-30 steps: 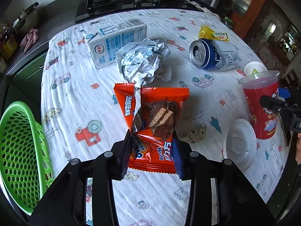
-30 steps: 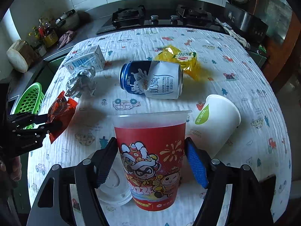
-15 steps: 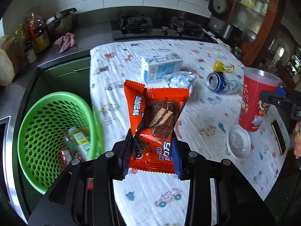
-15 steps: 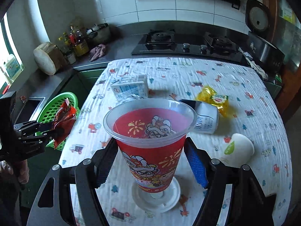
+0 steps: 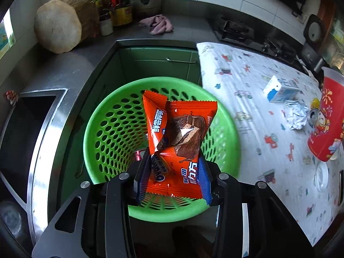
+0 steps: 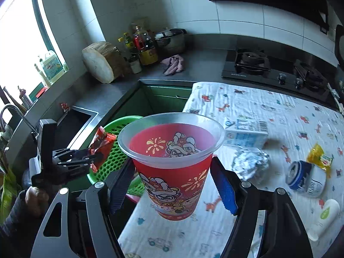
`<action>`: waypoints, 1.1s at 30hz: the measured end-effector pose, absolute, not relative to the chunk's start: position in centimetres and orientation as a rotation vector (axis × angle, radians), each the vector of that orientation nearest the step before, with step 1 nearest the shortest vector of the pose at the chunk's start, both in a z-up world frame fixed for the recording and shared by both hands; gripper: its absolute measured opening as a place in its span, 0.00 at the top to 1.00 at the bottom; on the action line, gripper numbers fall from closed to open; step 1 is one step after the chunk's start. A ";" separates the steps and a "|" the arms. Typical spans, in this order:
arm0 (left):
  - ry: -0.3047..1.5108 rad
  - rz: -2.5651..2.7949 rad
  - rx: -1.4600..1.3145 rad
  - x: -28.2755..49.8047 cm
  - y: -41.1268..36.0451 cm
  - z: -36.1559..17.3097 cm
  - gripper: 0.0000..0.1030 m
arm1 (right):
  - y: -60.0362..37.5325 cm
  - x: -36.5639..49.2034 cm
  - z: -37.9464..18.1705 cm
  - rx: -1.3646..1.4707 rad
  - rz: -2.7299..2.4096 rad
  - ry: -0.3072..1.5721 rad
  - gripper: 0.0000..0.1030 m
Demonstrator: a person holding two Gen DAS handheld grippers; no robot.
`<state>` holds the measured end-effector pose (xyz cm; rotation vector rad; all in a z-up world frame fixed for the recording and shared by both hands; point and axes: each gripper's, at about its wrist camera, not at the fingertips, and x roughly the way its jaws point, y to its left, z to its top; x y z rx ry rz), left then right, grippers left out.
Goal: Collect trash
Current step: 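Carry the wrapper over the basket and release it with left while right carries the cup, then lower the red paper cup into the basket and open the right tool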
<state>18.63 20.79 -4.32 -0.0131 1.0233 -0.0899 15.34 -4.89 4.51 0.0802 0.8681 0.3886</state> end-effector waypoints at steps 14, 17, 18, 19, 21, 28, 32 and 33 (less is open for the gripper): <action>1.059 0.006 -0.103 18.2 27.9 -6.8 0.25 | 6.9 20.8 0.3 0.107 0.531 0.954 0.32; 1.055 0.019 -0.116 17.9 29.0 -6.7 0.24 | 8.5 21.4 -0.9 0.109 0.550 0.979 0.32; 1.053 0.024 -0.119 17.9 29.4 -6.7 0.24 | 9.0 21.5 -1.3 0.109 0.554 0.987 0.31; 1.051 0.030 -0.122 17.8 29.8 -6.6 0.22 | 9.3 21.5 -1.6 0.110 0.559 0.995 0.30; 1.044 0.045 -0.125 17.6 30.4 -6.4 0.21 | 9.7 21.5 -2.1 0.112 0.568 1.006 0.24; 1.033 0.068 -0.151 17.3 31.2 -5.9 0.20 | 9.7 20.7 -1.6 0.093 0.578 0.982 0.21; 1.027 0.056 -0.137 17.3 30.2 -5.5 0.19 | 8.0 19.7 -0.7 0.088 0.565 0.957 0.20; 1.025 0.051 -0.130 17.2 29.8 -5.3 0.19 | 7.4 19.3 -0.5 0.091 0.558 0.952 0.20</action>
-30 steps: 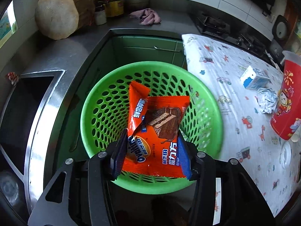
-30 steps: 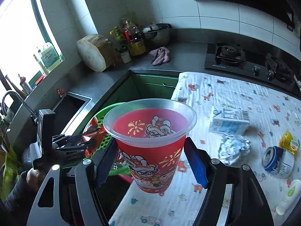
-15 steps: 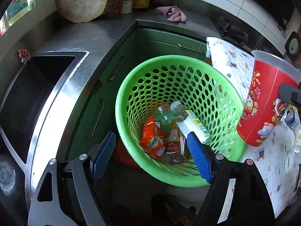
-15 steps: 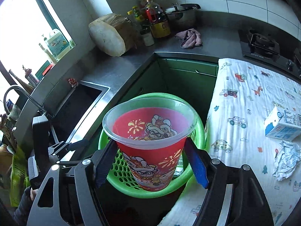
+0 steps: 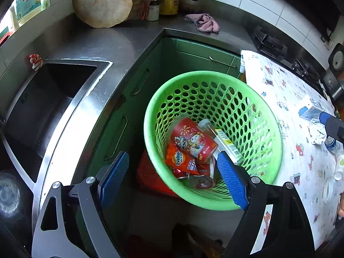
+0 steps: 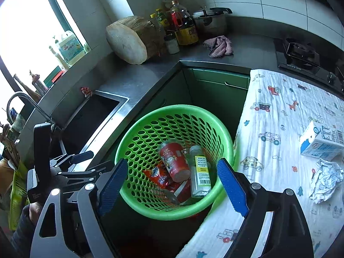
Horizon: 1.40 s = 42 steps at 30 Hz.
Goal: Collect trash
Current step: 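Lower the red paper cup into the basket and open the right tool, then move both tools back over the table, then grasp the crumpled foil with left while right grasps the white plastic lid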
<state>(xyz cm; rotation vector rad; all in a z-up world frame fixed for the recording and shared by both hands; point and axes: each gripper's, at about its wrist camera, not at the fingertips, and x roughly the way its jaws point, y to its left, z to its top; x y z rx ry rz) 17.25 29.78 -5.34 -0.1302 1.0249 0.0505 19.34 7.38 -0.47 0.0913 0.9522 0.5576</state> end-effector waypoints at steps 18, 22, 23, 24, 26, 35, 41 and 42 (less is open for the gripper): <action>1.004 -0.142 -0.057 16.4 17.6 -3.8 0.15 | -12.4 8.9 -2.8 0.044 0.165 0.982 0.14; 1.007 -0.182 -0.032 16.3 14.8 -3.8 0.15 | -16.8 6.8 -4.8 0.063 0.082 1.028 0.13; 1.007 -0.191 -0.024 16.3 14.2 -3.7 0.15 | -17.8 6.4 -5.2 0.075 0.066 1.036 0.13; 1.006 -0.200 -0.016 16.2 13.6 -3.6 0.15 | -18.8 5.9 -5.6 0.092 0.051 1.044 0.13; 1.004 -0.214 -0.005 16.2 12.6 -3.6 0.15 | -20.7 5.2 -6.6 0.126 0.020 1.063 0.13; 1.025 -0.262 0.034 16.7 9.1 -3.9 0.15 | -23.0 3.9 -9.2 0.177 -0.019 1.101 0.13; 1.028 -0.287 0.066 17.0 7.2 -4.0 0.15 | -24.4 4.1 -10.3 0.253 -0.020 1.122 0.29; 1.030 -0.293 0.067 17.1 7.0 -4.1 0.15 | -24.6 4.2 -10.5 0.262 -0.021 1.127 0.33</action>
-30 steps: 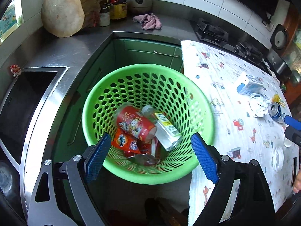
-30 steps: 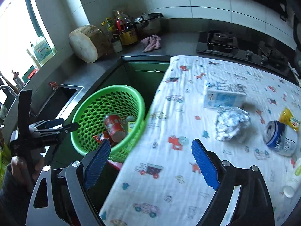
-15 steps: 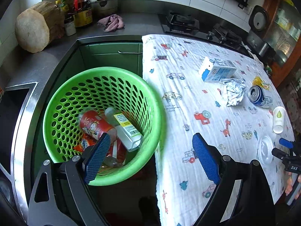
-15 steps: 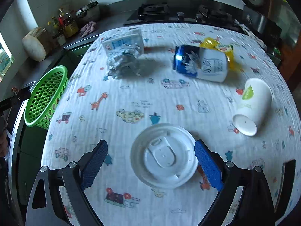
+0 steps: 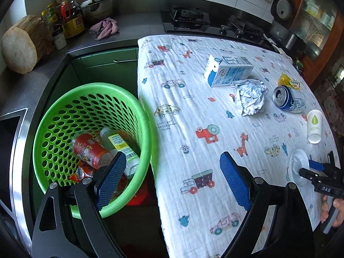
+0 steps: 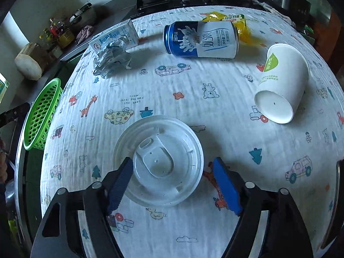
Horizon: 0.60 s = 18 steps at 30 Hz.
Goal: Collect trash
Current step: 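Grasp the crumpled foil with left while right grasps the white plastic lid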
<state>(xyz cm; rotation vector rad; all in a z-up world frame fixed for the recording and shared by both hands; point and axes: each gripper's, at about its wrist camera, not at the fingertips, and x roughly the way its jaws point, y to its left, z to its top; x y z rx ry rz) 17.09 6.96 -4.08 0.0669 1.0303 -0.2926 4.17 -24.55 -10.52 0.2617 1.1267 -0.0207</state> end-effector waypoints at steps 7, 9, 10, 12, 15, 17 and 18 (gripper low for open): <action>1.033 -0.348 0.115 17.8 3.8 -4.4 0.15 | -25.6 4.5 -11.0 0.311 -0.038 1.118 0.59; 1.031 -0.372 0.130 18.0 2.5 -4.5 0.15 | -26.1 4.5 -11.0 0.322 -0.046 1.116 0.67; 1.030 -0.386 0.138 18.2 1.8 -4.5 0.15 | -26.3 4.5 -11.0 0.332 -0.047 1.115 0.73; 1.030 -0.415 0.153 18.5 0.4 -4.7 0.15 | -26.6 4.4 -11.0 0.336 -0.048 1.118 0.80; 1.034 -0.453 0.173 19.3 -1.8 -5.2 0.15 | -26.6 4.2 -10.9 0.334 -0.047 1.109 0.93; 1.037 -0.484 0.184 20.1 -3.4 -5.5 0.15 | -26.7 4.1 -10.7 0.332 -0.049 1.102 0.93; 1.037 -0.493 0.192 20.4 -4.2 -5.7 0.15 | -26.7 3.9 -10.6 0.336 -0.049 1.098 0.94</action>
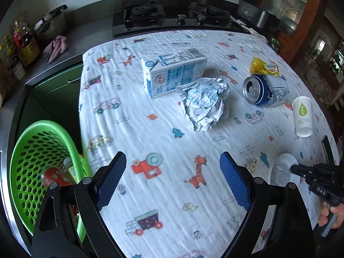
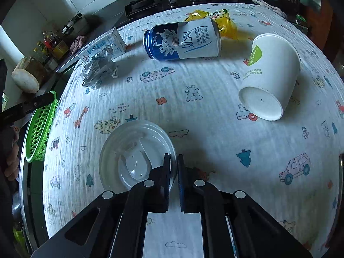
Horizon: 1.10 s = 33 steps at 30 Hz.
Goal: Collect trash
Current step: 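Grasp the crumpled foil with left while right grasps the white plastic lid, then carry foil and lid over the green basket and open both tools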
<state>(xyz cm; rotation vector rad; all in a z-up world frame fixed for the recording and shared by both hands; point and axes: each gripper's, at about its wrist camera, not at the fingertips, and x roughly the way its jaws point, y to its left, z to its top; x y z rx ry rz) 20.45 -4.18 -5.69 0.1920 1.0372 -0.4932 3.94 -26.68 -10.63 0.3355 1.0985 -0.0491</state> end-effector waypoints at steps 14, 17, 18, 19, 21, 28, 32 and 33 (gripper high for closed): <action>1.041 -0.558 0.271 25.4 -11.7 -8.0 0.17 | -26.8 1.8 -8.6 0.341 -0.064 1.061 0.94; 1.058 -0.574 0.260 25.8 -11.9 -8.4 0.30 | -26.9 1.4 -8.5 0.340 -0.066 1.061 0.94; 1.067 -0.585 0.256 25.9 -11.9 -8.6 0.36 | -26.9 1.3 -8.5 0.339 -0.068 1.062 0.94; 1.075 -0.587 0.257 25.9 -11.9 -8.8 0.45 | -26.9 1.2 -8.5 0.340 -0.068 1.062 0.94; 1.063 -0.578 0.261 25.8 -11.8 -8.9 0.52 | -26.7 1.1 -8.5 0.338 -0.069 1.063 0.94; 1.019 -0.580 0.240 23.8 -9.6 -7.4 0.60 | -25.5 1.3 -7.5 0.305 -0.035 1.046 0.95; 0.975 -0.554 0.209 22.0 -6.6 -5.4 0.60 | -24.0 2.0 -6.4 0.272 0.010 1.026 0.95; 0.967 -0.541 0.201 21.7 -5.6 -5.0 0.60 | -23.5 2.3 -6.1 0.263 0.027 1.021 0.95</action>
